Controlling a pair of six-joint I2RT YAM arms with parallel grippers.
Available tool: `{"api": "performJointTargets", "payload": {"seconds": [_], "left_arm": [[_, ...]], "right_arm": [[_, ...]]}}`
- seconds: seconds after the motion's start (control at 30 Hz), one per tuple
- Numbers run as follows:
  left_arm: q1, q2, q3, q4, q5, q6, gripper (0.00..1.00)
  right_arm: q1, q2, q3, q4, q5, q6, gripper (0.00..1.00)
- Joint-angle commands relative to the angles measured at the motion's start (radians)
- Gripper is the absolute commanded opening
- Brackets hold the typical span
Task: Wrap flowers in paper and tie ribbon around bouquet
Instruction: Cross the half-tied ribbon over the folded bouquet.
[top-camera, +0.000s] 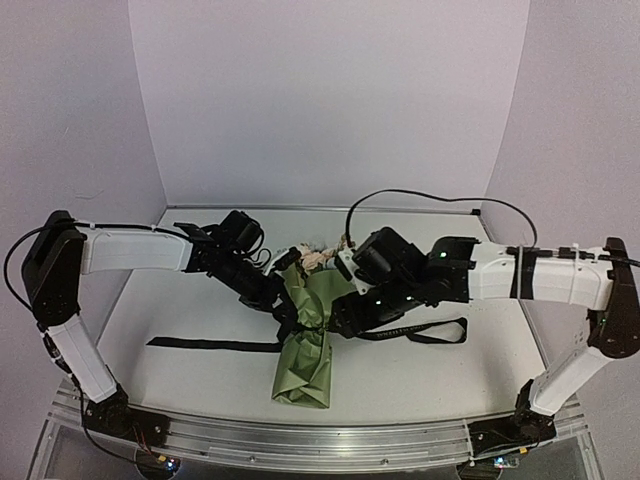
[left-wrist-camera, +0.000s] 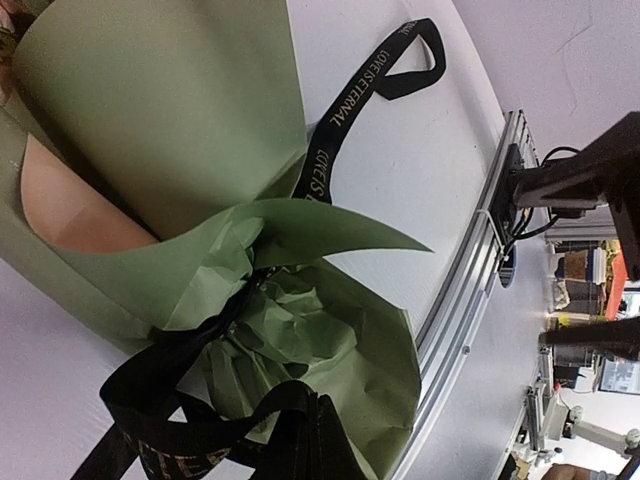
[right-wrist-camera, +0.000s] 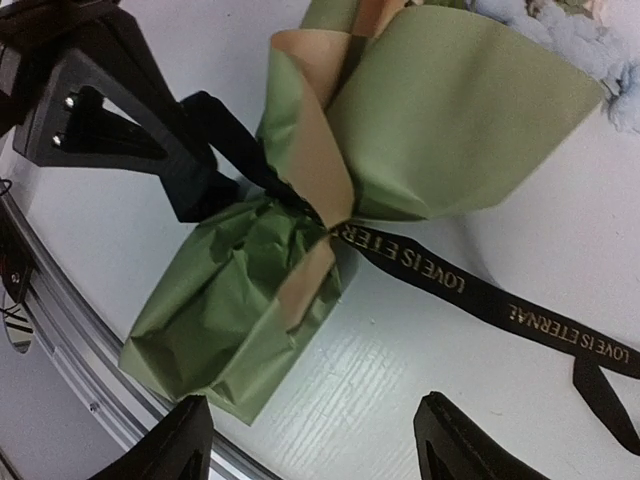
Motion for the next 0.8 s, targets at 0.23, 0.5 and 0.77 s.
{"api": "performJointTargets", "payload": {"seconds": [0.23,0.5,0.77], "left_arm": [[0.008,0.100,0.006,0.165,0.093,-0.060,0.00],[0.008,0.189,0.032,0.158,0.017,-0.122,0.00],[0.008,0.212,0.027,0.174,0.011,-0.143,0.00]], "right_arm": [[0.074,0.239,0.168,-0.028,0.140,0.056,0.62],[0.074,0.249,0.109,-0.023,0.119,0.088,0.25],[0.078,0.210,0.024,0.040,0.107,0.120,0.22]]}}
